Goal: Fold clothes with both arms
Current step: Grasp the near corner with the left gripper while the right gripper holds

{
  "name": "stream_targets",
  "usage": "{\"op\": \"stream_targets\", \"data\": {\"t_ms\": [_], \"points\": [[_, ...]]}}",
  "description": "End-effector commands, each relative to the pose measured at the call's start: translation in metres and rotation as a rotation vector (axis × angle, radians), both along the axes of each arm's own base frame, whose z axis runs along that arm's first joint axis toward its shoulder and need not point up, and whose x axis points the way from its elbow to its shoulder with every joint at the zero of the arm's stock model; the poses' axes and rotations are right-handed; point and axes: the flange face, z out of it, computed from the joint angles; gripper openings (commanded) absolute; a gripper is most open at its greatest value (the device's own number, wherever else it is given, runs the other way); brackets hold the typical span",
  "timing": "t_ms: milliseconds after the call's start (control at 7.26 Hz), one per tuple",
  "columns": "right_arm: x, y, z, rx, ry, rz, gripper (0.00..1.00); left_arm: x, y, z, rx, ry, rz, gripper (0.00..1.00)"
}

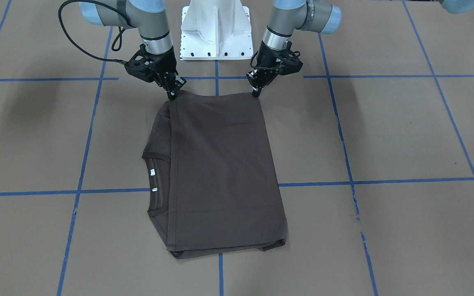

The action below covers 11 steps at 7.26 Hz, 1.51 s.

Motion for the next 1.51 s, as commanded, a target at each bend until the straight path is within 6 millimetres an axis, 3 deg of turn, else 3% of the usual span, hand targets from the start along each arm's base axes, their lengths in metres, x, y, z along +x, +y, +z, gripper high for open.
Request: {"op": "stream_targets", "data": {"t_ms": [0, 138, 275, 413, 1377], "points": [[0.001, 0.001, -0.002, 0.001, -0.005, -0.001, 0.0, -0.008, -0.01, -0.006, 0.004, 0.012, -0.017, 0.0], [0.002, 0.001, -0.002, 0.001, -0.005, -0.001, 0.0, -0.002, -0.004, 0.0, 0.0, 0.001, -0.006, 0.0], [0.001, 0.001, -0.001, 0.001, -0.003, -0.001, 0.0, 0.006, -0.004, -0.006, 0.002, 0.008, -0.004, 0.54], [0.001, 0.002, -0.001, 0.001, -0.003, -0.002, 0.0, 0.017, -0.006, 0.001, -0.003, -0.011, -0.003, 0.59], [0.001, 0.001, 0.0, 0.001, -0.002, 0.001, 0.0, 0.011, -0.004, -0.005, -0.012, -0.07, -0.004, 0.57]]}}
